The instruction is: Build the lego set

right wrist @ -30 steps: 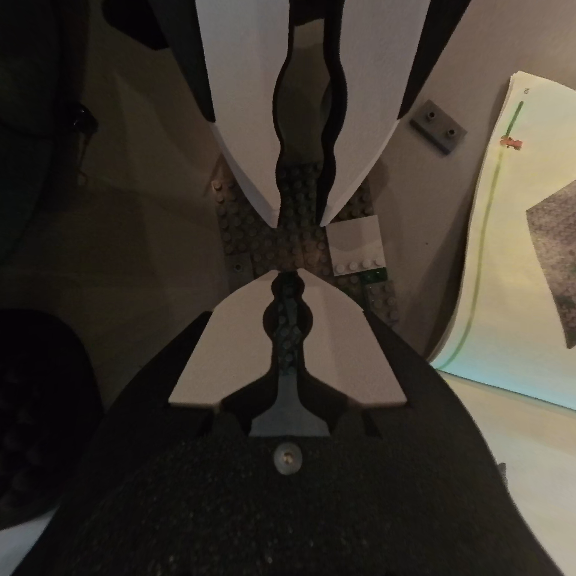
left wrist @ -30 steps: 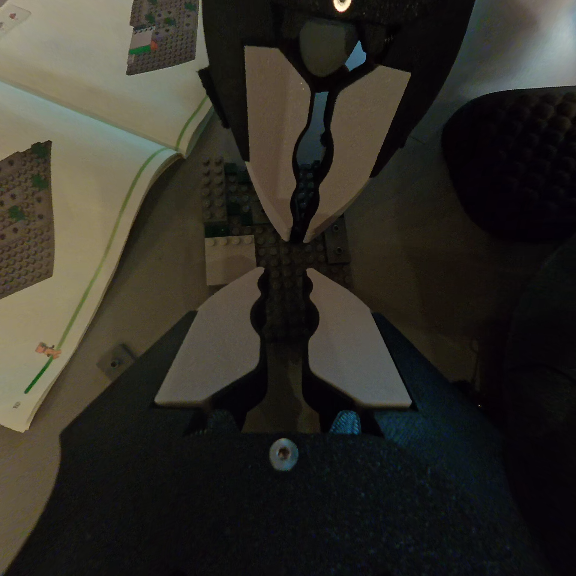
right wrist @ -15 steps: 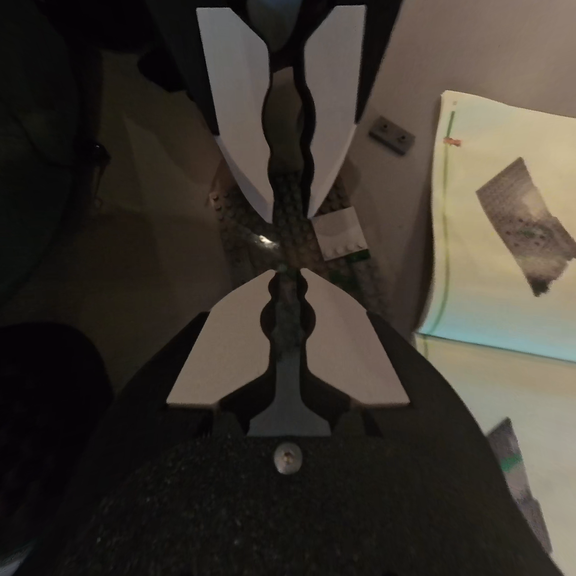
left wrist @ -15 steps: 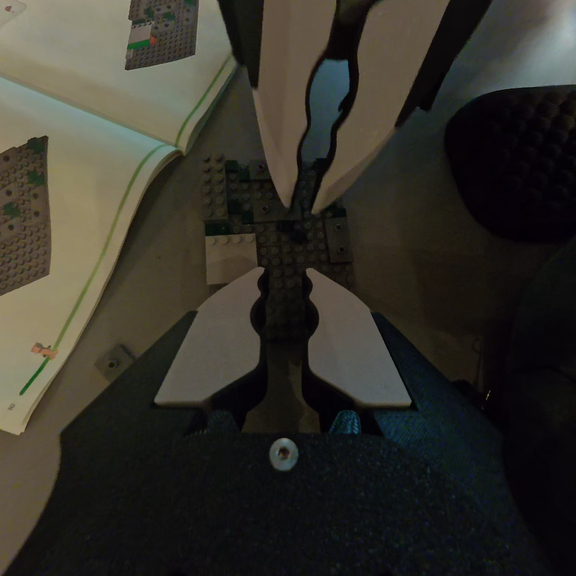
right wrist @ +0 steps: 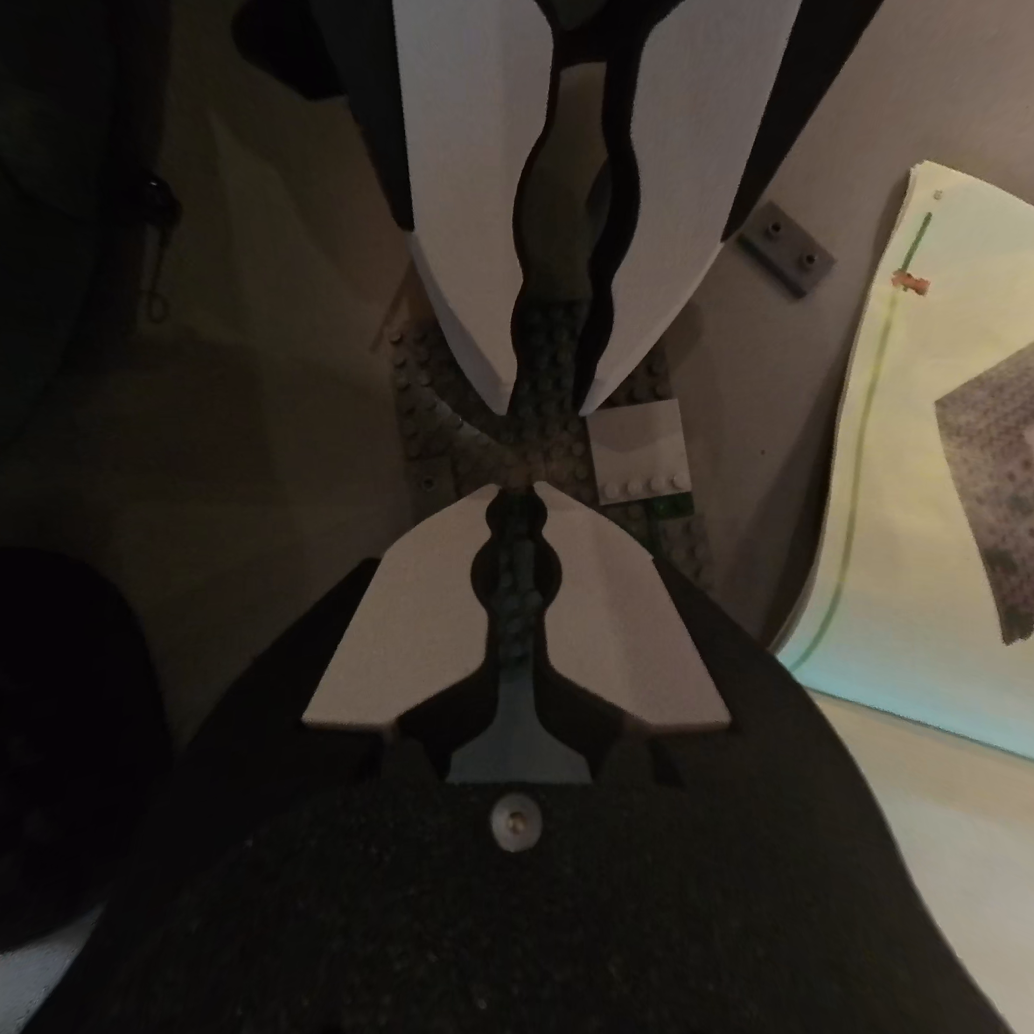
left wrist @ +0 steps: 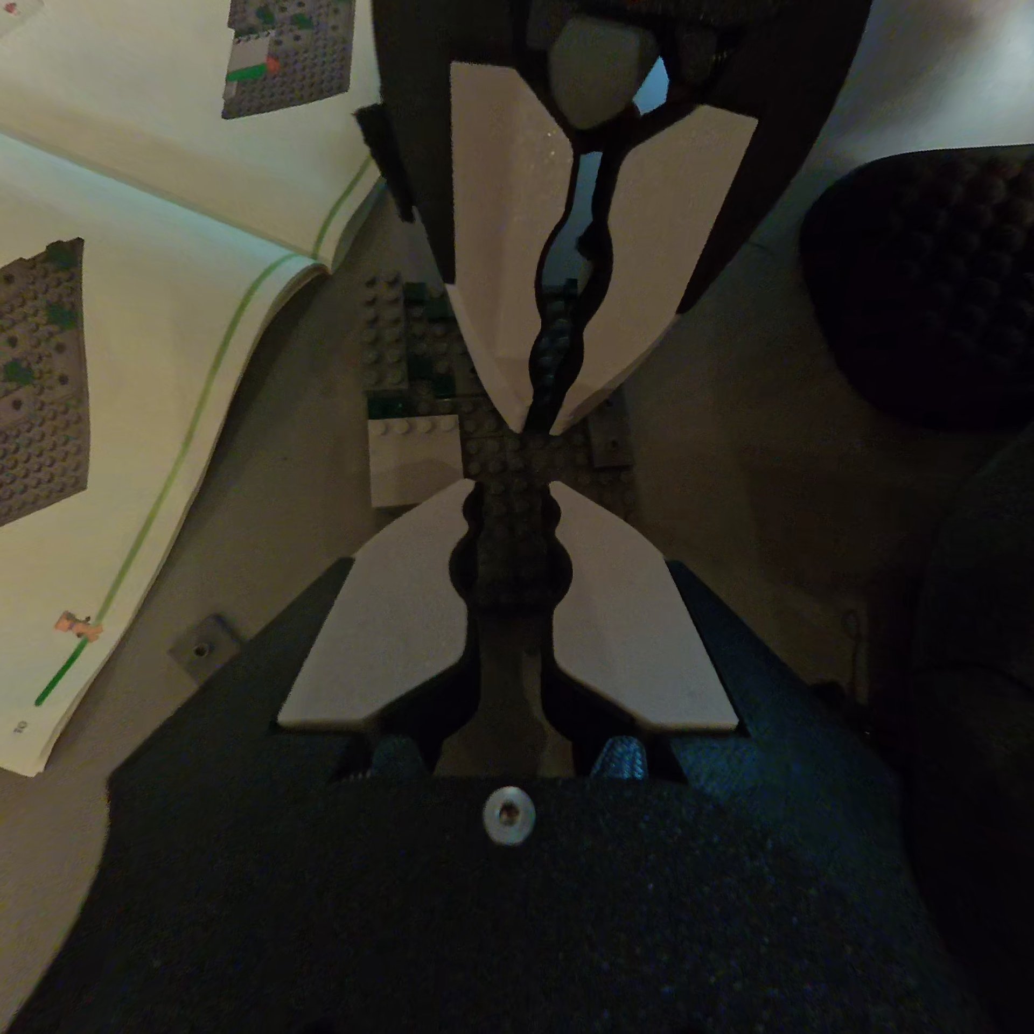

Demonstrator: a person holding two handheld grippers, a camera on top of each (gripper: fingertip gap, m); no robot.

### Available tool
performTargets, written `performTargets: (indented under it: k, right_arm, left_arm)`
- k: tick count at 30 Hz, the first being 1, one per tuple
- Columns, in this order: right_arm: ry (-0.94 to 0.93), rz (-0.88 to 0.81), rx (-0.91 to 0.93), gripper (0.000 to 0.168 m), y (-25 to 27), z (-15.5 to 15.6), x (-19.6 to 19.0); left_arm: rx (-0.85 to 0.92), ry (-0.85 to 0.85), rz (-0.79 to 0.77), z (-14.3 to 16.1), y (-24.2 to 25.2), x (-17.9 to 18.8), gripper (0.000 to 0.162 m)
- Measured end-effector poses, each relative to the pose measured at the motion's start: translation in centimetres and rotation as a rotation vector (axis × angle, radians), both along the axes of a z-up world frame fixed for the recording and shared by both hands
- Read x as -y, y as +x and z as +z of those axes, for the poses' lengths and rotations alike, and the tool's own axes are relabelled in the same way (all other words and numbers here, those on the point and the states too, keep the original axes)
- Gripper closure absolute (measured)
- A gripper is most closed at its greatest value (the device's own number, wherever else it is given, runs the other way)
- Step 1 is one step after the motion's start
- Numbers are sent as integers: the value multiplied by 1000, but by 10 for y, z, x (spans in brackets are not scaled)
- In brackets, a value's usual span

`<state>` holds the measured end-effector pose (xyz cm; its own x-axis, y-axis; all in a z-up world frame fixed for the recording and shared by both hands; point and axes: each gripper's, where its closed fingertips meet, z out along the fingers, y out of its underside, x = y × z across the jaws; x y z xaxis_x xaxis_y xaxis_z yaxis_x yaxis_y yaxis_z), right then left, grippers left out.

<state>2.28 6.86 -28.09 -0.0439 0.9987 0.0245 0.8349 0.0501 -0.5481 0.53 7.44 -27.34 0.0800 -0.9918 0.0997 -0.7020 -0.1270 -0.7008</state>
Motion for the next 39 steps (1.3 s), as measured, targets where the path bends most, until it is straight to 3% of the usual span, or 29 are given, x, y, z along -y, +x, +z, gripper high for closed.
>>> performTargets:
  k: [25, 39]
  right_arm:
    - [-18, 89, -30, 159, 3, 1, 0]
    - [1, -32, 32, 157, 6, 0, -1]
  left_arm:
    - [-8, -14, -10, -5, 0, 1, 142]
    - [-8, -19, -14, -6, 0, 2, 142]
